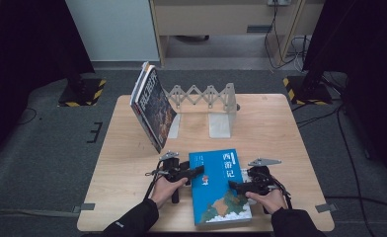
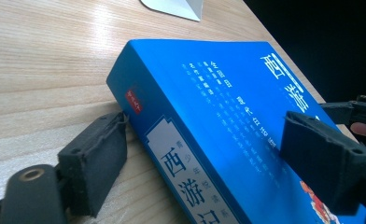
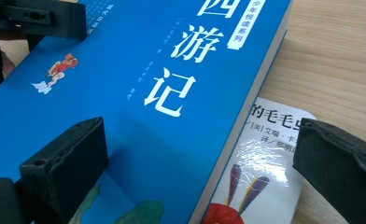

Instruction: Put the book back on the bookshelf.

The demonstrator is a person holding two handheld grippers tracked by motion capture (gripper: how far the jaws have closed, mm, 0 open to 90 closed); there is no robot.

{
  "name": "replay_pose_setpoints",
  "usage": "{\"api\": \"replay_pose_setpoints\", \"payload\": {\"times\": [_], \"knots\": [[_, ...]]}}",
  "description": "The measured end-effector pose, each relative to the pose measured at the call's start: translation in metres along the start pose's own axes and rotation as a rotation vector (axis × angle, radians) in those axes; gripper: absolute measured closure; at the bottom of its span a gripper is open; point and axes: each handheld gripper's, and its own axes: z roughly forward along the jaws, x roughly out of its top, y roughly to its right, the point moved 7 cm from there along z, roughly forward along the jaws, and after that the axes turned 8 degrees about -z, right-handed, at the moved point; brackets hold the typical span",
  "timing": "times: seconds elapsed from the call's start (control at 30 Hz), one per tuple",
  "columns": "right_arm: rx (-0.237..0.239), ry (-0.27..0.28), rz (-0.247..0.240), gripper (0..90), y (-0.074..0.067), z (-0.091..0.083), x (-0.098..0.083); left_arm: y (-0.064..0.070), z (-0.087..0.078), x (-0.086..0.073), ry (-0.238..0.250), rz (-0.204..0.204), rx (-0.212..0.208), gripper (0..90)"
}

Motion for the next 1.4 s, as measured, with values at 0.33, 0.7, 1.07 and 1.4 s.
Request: {"api": "replay_pose_setpoints", "payload": {"times": [0.33,0.7,1.07,1.4], "knots": [[0.019,-0.004,0.019,2.8,-0.002,0.002,0.000,0.003,0.001,-0.001,-0.015,0.010,-0.039,3.5],[0.061,-0.009,0.006,4.3,-0.011,0.007,0.000,0.004,-0.007,-0.006,-0.106,0.007,-0.007,15.3],[0.099,-0.013,0.019,3.6,-0.016,0.010,0.000,0.007,-0.008,-0.008,-0.135,-0.015,-0.043,18.0],[0.108,-0.012,0.017,3.1,-0.016,0.011,0.000,0.009,-0.008,-0.007,-0.177,-0.066,-0.077,25.8]]}}
